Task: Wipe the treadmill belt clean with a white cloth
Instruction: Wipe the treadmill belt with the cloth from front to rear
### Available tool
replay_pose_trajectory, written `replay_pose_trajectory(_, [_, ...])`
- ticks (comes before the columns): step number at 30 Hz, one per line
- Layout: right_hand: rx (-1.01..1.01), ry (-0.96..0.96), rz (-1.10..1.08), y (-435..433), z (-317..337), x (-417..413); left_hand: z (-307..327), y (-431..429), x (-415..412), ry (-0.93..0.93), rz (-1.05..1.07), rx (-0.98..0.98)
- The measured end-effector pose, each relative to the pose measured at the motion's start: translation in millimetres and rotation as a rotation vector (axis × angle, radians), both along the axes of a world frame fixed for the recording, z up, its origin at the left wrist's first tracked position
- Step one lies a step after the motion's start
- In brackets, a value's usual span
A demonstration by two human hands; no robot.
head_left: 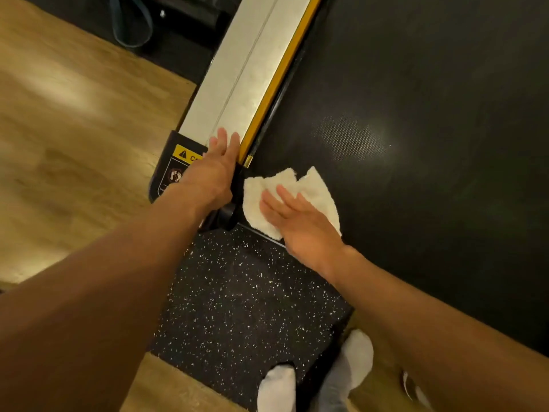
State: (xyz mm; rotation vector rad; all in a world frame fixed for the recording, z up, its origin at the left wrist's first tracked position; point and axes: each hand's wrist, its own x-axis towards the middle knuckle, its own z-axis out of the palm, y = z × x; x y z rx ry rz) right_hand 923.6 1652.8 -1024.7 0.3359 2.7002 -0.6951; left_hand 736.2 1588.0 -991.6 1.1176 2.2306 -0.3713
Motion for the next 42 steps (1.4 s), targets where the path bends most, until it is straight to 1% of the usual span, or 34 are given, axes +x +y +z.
replay_pose_trajectory(1, [-0.013, 0.005, 0.055, 6, 1, 0, -1, -2, 0, 0.008, -0.022, 0.013])
replay_pose_trajectory(2, [-0.010, 0.009, 0.040, 17, 1, -5, -1, -3, 0, 0.014, -0.033, 0.025])
replay_pose_trajectory(4, [0.050, 0.028, -0.114, 38, -1, -21, -2, -3, 1, 0.027, -0.046, 0.033])
replay_pose_trajectory(6, [0.130, 0.054, -0.251, 39, 1, -35, -3, -3, 2, 0.044, -0.049, 0.038])
replay_pose_trajectory(8, [0.137, 0.034, -0.269, 17, 0, -40, -5, -3, 2, 0.053, -0.041, 0.049])
replay_pose_trajectory(10, [0.094, -0.019, -0.168, -14, 2, -33, -6, -5, 2, 0.056, -0.029, 0.062])
replay_pose_trajectory(12, [0.052, -0.024, -0.009, -41, 4, -17, -6, -5, 2, 0.048, -0.013, 0.068])
replay_pose_trajectory(14, [-0.041, 0.007, 0.189, -56, 5, 0, -5, -5, 4, 0.054, -0.011, 0.072])
replay_pose_trajectory(15, [-0.108, 0.041, 0.242, -59, 6, 6, -5, -5, 4, 0.062, -0.013, 0.079])
replay_pose_trajectory(16, [-0.176, 0.070, 0.228, -57, 10, 10, -5, -5, 4, 0.065, -0.014, 0.085])
replay_pose_trajectory(17, [-0.219, 0.123, 0.136, -51, 10, 11, -6, -5, 4, 0.064, -0.010, 0.089])
replay_pose_trajectory(18, [-0.206, 0.204, -0.020, -40, 9, 8, -7, -5, 4, 0.061, -0.002, 0.090])
replay_pose_trajectory(19, [-0.141, 0.283, -0.191, -27, 7, 4, -8, -6, 4, 0.055, 0.007, 0.089])
replay_pose_trajectory(20, [-0.060, 0.320, -0.339, -13, 6, -1, -8, -6, 5, 0.051, 0.013, 0.088])
replay_pose_trajectory(22, [0.064, 0.308, -0.512, 4, 3, -5, -8, -4, 6, 0.058, 0.007, 0.080])
replay_pose_trajectory(23, [0.109, 0.264, -0.540, 4, 1, -5, -8, -4, 7, 0.060, 0.006, 0.072])
replay_pose_trajectory(25, [0.142, 0.183, -0.501, -10, -6, 4, -7, -2, 8, 0.056, 0.020, 0.055])
replay_pose_trajectory(28, [-0.104, 0.141, -0.292, -38, 1, 21, -7, -2, 9, 0.089, 0.002, 0.026])
replay_pose_trajectory(29, [-0.136, 0.137, -0.237, -36, 6, 25, -8, -2, 9, 0.092, -0.011, 0.031])
replay_pose_trajectory(30, [-0.108, 0.169, -0.255, -27, 10, 29, -8, -1, 9, 0.084, -0.006, 0.044])
replay_pose_trajectory(32, [-0.013, 0.267, -0.497, 7, 12, 36, -5, -1, 8, 0.073, 0.007, 0.051])
replay_pose_trajectory(33, [0.030, 0.273, -0.638, 24, 12, 42, -2, -2, 7, 0.075, 0.002, 0.028])
replay_pose_trajectory(34, [0.053, 0.222, -0.723, 35, 12, 49, 1, -3, 8, 0.075, -0.004, 0.011])
replay_pose_trajectory(35, [0.093, 0.148, -0.721, 38, 12, 56, 1, -5, 11, 0.077, -0.014, 0.017])
replay_pose_trajectory(37, [0.150, 0.029, -0.519, 23, 11, 68, 2, -9, 28, 0.106, -0.048, 0.096])
replay_pose_trajectory(39, [0.046, -0.004, -0.326, -5, 13, 82, 3, -8, 62, 0.089, -0.076, 0.193])
replay_pose_trajectory(40, [-0.006, 0.004, -0.298, -13, 14, 90, 2, -5, 82, 0.047, -0.086, 0.226])
replay_pose_trajectory(41, [-0.036, 0.039, -0.328, -14, 15, 98, 1, 0, 102, -0.005, -0.103, 0.243])
replay_pose_trajectory(42, [-0.027, 0.091, -0.405, -9, 15, 105, 0, 5, 120, -0.051, -0.117, 0.260])
